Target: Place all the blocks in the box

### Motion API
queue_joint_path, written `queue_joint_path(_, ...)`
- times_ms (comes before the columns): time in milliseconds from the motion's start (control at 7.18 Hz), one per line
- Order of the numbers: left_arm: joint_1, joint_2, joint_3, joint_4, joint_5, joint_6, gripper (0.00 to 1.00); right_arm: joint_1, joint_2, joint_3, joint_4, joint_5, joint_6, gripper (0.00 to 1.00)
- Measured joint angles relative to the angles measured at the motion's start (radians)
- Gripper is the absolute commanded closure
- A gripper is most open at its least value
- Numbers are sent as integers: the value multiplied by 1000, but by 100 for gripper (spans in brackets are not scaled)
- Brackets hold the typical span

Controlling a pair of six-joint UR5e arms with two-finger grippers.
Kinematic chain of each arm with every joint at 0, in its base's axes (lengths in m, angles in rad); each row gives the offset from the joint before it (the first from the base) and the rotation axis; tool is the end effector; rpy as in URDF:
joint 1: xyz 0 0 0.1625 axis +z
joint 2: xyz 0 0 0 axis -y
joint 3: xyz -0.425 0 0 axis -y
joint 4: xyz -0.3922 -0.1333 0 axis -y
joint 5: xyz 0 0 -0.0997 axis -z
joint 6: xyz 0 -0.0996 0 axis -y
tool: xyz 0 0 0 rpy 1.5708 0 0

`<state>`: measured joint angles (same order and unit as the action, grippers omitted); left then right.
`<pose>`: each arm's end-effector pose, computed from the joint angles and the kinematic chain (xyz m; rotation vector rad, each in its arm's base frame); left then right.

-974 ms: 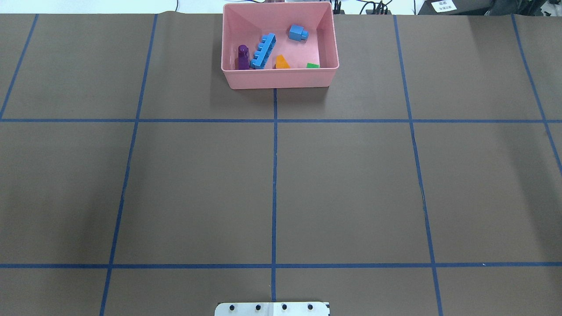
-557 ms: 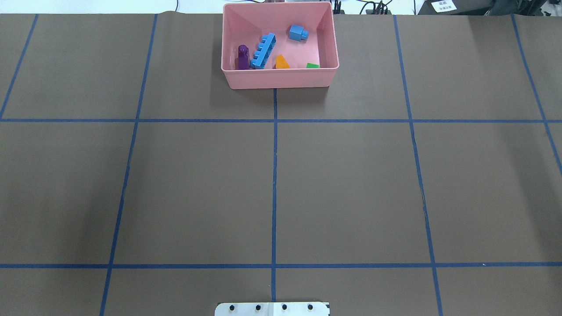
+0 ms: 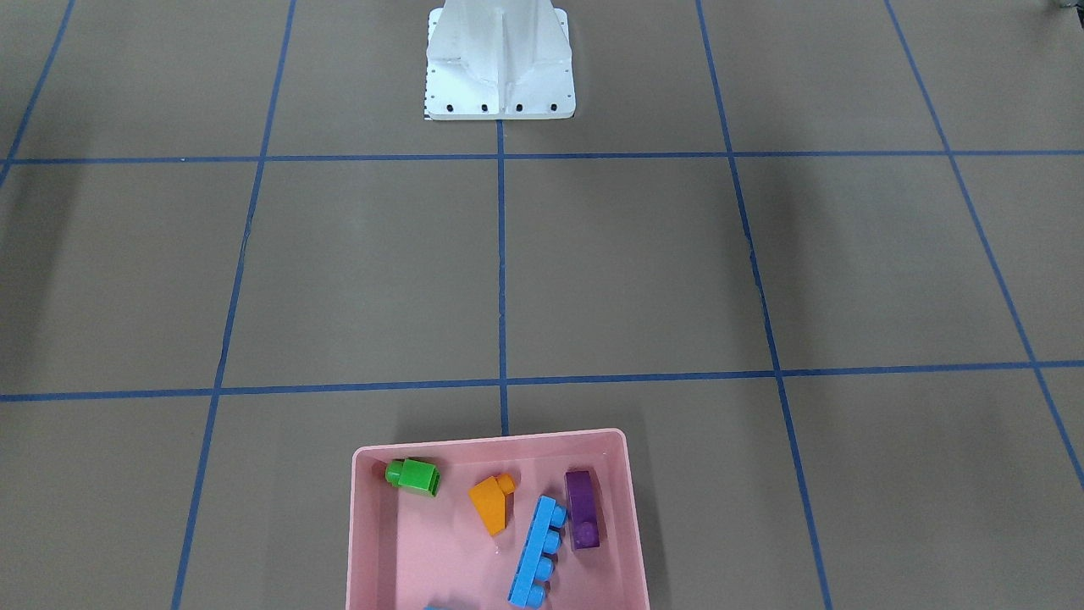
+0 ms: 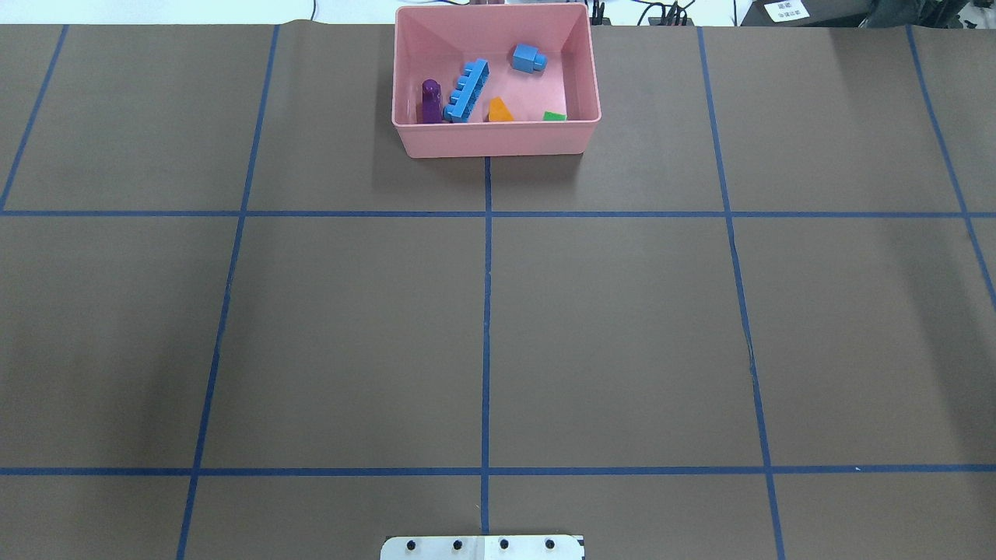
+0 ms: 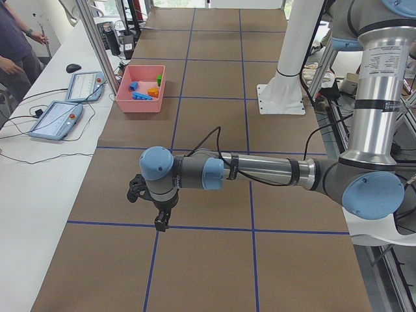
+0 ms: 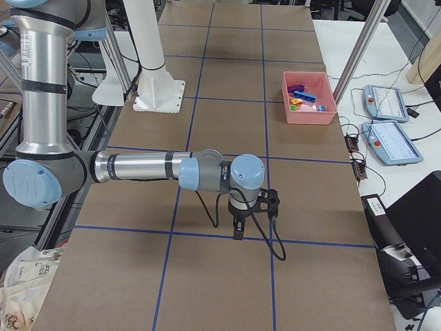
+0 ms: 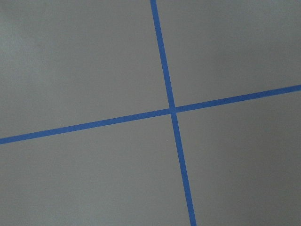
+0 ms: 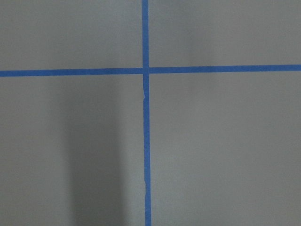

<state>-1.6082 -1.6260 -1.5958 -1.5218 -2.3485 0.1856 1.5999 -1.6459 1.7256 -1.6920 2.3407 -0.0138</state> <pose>-0.0827 -0.5135 0.6233 0.1161 0.7703 0.1528 0.0772 -0.4537 0.6307 -0.0229 -0.7705 0.0305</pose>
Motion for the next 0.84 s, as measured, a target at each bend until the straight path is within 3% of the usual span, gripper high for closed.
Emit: queue_joint_path(835,1,0,9,0,0,-5,0,0,0,-1,0,2,0,0)
